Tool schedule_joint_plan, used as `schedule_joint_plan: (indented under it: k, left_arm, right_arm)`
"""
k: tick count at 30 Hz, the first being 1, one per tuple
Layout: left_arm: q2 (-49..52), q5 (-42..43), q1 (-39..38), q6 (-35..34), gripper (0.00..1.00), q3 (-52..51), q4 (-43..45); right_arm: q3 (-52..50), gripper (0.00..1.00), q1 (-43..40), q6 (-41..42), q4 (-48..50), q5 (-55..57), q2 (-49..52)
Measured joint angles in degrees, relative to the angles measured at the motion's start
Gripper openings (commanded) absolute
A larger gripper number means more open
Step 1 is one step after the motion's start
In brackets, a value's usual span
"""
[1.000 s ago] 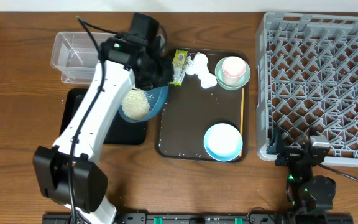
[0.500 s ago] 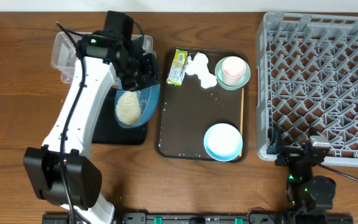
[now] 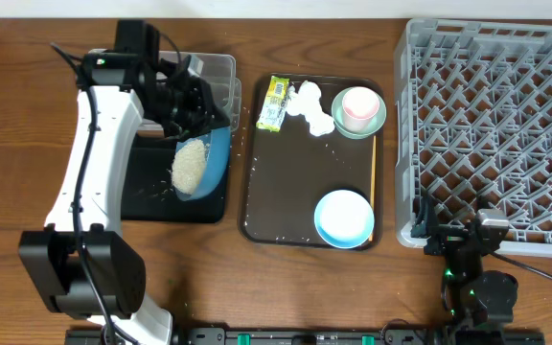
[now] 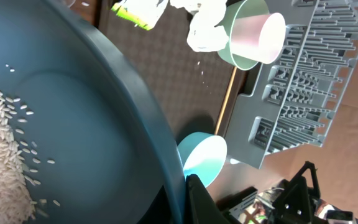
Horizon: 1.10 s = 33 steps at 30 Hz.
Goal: Sort waste into correct bins and load items into the dishwasher rack
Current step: 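Carry the blue plate left over the black tray, then tilt the blue plate to pour rice onto the black tray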
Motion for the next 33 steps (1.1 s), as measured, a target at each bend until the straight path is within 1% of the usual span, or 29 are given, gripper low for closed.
schedule_joint_plan:
  k: [3,8,14,20,25,33]
  left_arm:
    - [0.00,1.99,1.29,1.09,0.06,-1.68,0.09]
    - [0.00,7.85,3.69,3.91,0.06,-4.76,0.74]
    - [0.00,12.57,8.17,6.91,0.06,-6.58,0.98]
    - [0.00,18.62,12.46,11.32,0.06,-6.71,-0.98]
    - [0.00,23.12,15.85,15.69,0.06,-6.73,-4.26]
    - [0.00,27.45,20.59,20.83,0.06,-6.75,-6.82]
  right_arm:
    - [0.00,0.99,0.00,0.00,0.00,0.00,0.00]
    - [0.00,0.99,0.00,0.00,0.00,0.02,0.00]
    - [0.00,0.99,0.00,0.00,0.00,0.00,0.00]
    - [0.00,0.99,0.00,0.00,0.00,0.00,0.00]
    - [0.00,0.99,0.00,-0.02,0.02,0.02,0.00]
    - [0.00,0.99,0.00,0.00,0.00,0.00,0.00]
